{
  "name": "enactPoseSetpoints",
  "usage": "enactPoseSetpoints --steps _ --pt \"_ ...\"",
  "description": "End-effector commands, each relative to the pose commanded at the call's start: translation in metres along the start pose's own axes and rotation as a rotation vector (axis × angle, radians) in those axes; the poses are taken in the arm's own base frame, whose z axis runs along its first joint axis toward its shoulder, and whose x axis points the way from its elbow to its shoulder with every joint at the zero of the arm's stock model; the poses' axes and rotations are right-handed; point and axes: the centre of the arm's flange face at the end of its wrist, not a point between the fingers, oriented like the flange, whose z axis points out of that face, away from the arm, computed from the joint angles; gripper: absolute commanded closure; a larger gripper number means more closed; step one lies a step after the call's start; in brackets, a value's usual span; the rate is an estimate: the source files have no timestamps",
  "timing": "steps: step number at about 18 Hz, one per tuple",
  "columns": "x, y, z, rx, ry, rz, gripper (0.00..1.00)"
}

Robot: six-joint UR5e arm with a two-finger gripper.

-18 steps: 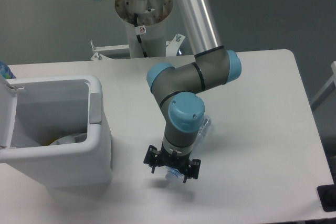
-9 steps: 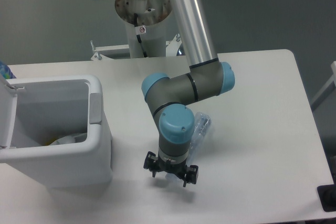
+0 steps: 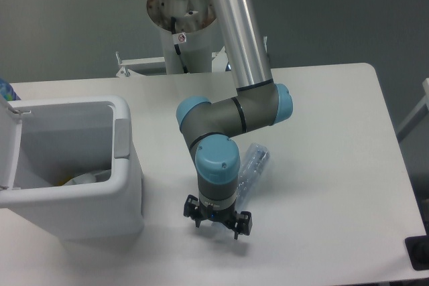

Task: Place the trash in the trash can
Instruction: 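Close the gripper on the bottle cap end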

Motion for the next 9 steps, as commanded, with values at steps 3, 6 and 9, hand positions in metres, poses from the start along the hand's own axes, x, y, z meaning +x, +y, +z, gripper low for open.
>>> enactPoseSetpoints --steps 3,6,9 --pt "0.0035 -0.0017 0.0008 -0.002 -0.003 0.005 0.07" --pt "0.0048 -0.0017 0.0005 -0.003 -0.002 0.004 0.17" --pt "0.006 0.0 0.0007 -0.007 -0.001 0.006 0.31"
